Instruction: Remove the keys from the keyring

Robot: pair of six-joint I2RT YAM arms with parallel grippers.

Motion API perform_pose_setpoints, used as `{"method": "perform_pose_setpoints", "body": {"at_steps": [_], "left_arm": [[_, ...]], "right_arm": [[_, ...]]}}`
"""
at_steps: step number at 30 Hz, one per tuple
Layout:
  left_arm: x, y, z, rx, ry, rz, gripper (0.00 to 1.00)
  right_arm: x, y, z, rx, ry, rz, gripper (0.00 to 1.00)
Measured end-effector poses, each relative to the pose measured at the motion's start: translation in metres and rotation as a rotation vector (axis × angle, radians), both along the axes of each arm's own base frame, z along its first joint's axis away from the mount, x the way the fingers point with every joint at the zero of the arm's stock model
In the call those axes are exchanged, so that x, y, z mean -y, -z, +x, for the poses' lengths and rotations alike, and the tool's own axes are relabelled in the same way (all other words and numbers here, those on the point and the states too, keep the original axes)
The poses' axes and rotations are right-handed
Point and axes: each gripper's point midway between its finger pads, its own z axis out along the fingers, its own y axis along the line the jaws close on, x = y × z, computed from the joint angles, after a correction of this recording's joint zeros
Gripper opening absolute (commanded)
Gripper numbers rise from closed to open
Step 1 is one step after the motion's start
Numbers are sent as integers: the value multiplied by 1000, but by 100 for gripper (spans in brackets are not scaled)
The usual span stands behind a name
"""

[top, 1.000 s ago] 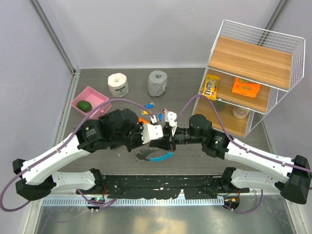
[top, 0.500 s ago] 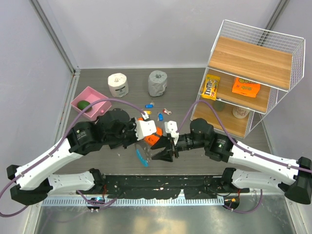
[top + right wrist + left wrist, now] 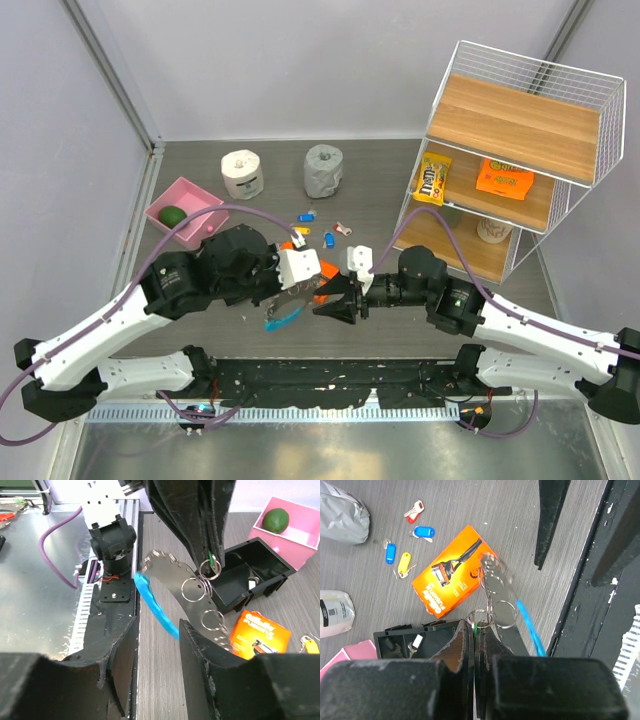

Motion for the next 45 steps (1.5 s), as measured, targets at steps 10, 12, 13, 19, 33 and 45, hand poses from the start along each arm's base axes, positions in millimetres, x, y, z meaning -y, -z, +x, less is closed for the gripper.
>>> {"method": "perform_pose_setpoints", "body": {"at_steps": [10, 12, 13, 19, 33, 45], "left_arm": [[-2, -2, -8, -6, 31, -27, 0], [-2, -2, -11, -8, 45, -40, 0], [-2, -3, -13, -7, 52, -49, 0], [3, -8, -18, -5, 89, -97, 0], [8, -7, -21, -25, 104, -101, 0], [3, -3, 3, -76, -109, -5, 0]], "right_arm": [[-1, 2, 17, 56, 86, 63, 36], [-3, 0, 20, 72, 90, 73, 34], [-5, -2, 22, 83, 93, 83, 33], [-13, -5, 31, 130, 111, 123, 31], [-17, -11, 32, 168, 102, 165, 33], [2, -40, 13, 38, 105, 246, 36]]}}
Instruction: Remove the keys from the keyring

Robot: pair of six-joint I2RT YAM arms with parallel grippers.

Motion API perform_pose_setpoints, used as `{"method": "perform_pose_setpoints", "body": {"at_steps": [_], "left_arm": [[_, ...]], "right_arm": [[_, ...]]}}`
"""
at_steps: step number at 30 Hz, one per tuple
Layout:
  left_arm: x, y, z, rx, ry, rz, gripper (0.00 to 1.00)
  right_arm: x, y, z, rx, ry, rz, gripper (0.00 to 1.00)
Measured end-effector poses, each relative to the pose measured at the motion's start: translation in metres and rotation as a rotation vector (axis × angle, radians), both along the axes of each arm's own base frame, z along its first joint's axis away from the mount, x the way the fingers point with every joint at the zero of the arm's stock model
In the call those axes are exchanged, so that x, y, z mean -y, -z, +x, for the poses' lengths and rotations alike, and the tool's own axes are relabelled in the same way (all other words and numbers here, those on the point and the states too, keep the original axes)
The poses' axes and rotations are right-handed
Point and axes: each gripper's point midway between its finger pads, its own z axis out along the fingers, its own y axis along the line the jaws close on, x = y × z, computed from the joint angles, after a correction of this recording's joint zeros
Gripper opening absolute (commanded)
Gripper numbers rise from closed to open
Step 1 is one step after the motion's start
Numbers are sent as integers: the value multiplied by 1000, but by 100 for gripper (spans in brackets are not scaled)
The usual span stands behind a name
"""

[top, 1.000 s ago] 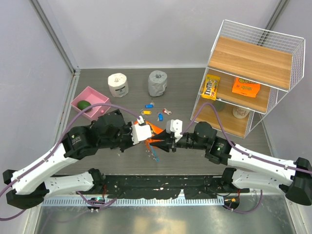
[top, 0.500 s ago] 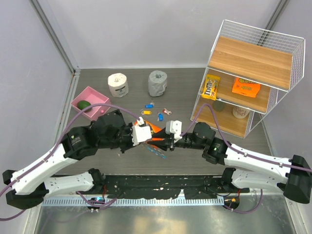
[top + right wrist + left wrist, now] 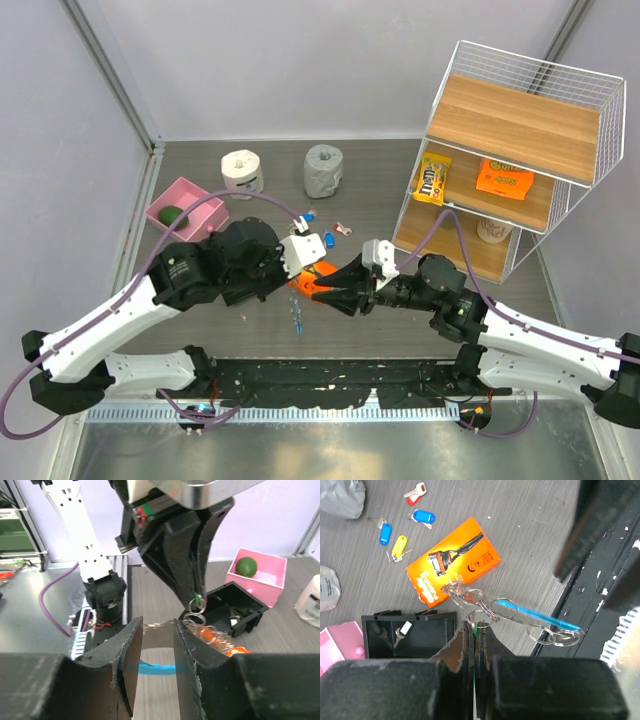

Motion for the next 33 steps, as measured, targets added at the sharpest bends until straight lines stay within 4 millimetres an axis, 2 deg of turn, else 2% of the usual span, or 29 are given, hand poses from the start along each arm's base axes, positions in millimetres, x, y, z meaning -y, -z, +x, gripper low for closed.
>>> {"method": "perform_pose_setpoints", "body": {"at_steps": [8, 16, 22, 27, 33], "left_arm": [[-1, 1, 6, -47, -99, 34, 0], [1, -3, 13, -95, -203, 63, 0], [1, 5, 11, -135, -230, 94, 0], [3, 5, 11, -148, -241, 90, 0], [6, 3, 7, -168, -226, 76, 0]], "right_arm": [[-9, 11, -21, -88, -68, -16, 36], [-12, 16, -24, -107, -74, -30, 36], [-24, 35, -28, -130, -92, -80, 36], [-30, 50, -17, -131, -47, -121, 35], [-30, 64, 10, -98, 90, -161, 34]]}}
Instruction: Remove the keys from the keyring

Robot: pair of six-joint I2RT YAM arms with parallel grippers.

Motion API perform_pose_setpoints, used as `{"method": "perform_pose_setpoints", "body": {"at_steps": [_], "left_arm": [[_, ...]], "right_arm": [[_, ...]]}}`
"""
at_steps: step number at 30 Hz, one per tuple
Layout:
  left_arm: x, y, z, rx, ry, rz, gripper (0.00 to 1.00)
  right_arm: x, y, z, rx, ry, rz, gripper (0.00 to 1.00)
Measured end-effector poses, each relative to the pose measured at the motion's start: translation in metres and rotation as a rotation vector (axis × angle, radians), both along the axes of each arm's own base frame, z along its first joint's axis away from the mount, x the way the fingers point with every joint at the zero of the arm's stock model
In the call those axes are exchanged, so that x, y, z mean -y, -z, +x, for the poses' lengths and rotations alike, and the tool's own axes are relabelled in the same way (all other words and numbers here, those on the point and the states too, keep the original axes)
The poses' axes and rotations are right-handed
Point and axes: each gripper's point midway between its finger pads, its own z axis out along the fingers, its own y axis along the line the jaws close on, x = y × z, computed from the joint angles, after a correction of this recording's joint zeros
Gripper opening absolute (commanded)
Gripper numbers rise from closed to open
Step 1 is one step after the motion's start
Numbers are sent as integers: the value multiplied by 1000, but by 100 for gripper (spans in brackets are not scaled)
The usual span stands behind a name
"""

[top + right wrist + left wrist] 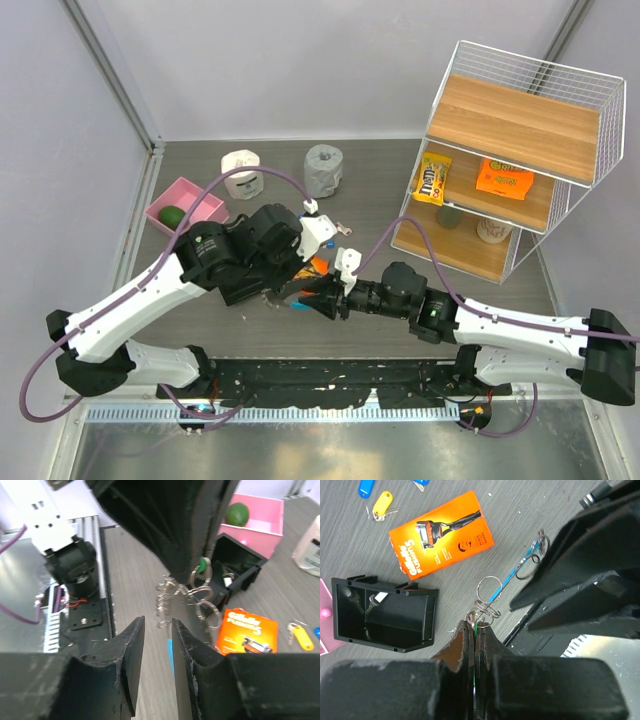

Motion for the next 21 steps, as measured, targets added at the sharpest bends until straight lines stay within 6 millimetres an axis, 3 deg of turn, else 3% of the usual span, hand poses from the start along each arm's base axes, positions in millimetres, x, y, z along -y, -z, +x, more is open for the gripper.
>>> {"method": "perform_pose_setpoints", "body": {"at_steps": [8, 21], "left_arm": [[3, -1, -7, -28, 25, -21, 0], [5, -5, -16, -53, 51, -59, 0]], "right_arm": [[1, -6, 22, 99, 93, 4, 34], [-2, -14, 25, 164, 94, 27, 30]]}}
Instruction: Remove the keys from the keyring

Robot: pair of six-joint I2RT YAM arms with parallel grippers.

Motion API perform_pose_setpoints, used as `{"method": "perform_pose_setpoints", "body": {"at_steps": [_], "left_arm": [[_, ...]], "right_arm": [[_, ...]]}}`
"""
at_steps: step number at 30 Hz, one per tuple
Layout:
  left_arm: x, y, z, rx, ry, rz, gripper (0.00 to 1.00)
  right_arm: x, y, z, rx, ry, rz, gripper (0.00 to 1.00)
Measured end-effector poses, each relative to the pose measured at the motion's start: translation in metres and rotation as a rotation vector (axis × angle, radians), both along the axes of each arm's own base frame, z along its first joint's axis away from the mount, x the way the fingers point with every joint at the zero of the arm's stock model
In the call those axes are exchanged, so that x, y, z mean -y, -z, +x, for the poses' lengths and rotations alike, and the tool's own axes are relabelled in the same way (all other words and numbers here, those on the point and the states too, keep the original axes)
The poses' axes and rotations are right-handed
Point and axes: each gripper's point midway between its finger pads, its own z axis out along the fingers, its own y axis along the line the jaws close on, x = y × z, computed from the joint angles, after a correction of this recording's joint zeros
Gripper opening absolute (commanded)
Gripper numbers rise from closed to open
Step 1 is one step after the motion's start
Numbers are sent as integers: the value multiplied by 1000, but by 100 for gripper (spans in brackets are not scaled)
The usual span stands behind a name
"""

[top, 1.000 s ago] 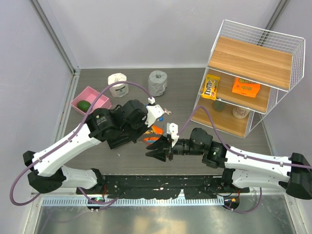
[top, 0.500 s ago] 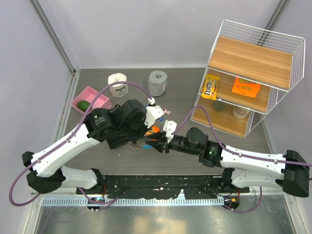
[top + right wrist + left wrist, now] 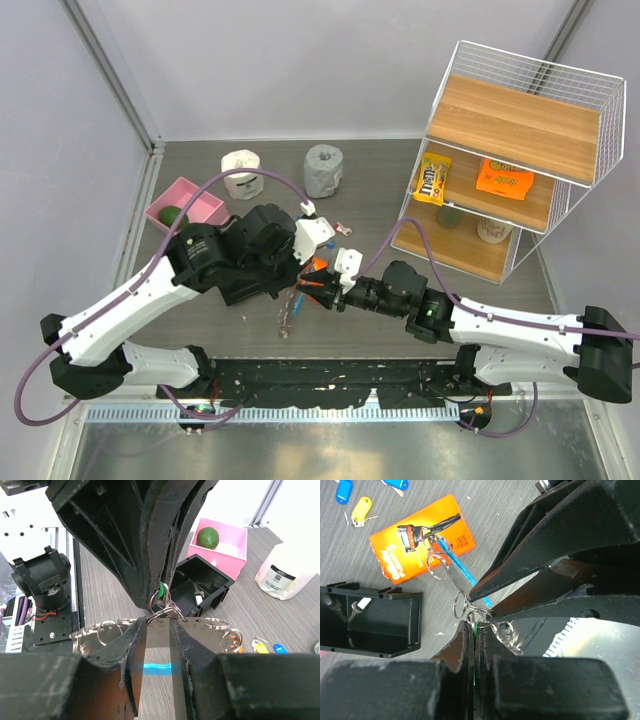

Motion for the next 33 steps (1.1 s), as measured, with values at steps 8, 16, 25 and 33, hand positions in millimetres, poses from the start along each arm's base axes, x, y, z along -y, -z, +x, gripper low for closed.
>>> {"method": "perform_pose_setpoints", "body": {"at_steps": [8, 16, 25, 33], "left_arm": [[3, 0, -5, -28, 7, -17, 0], [3, 0, -5, -28, 8, -15, 0], [1, 3, -10, -84, 18, -24, 0], [9, 10, -13, -200, 39, -53, 0]], "right_arm": [[-2, -1, -5, 17, -26, -1, 6], [-2, 1, -9, 39, -48, -6, 5], [14, 1, -22, 241, -81, -1, 5], [22, 8, -28, 501, -95, -50, 5]]}}
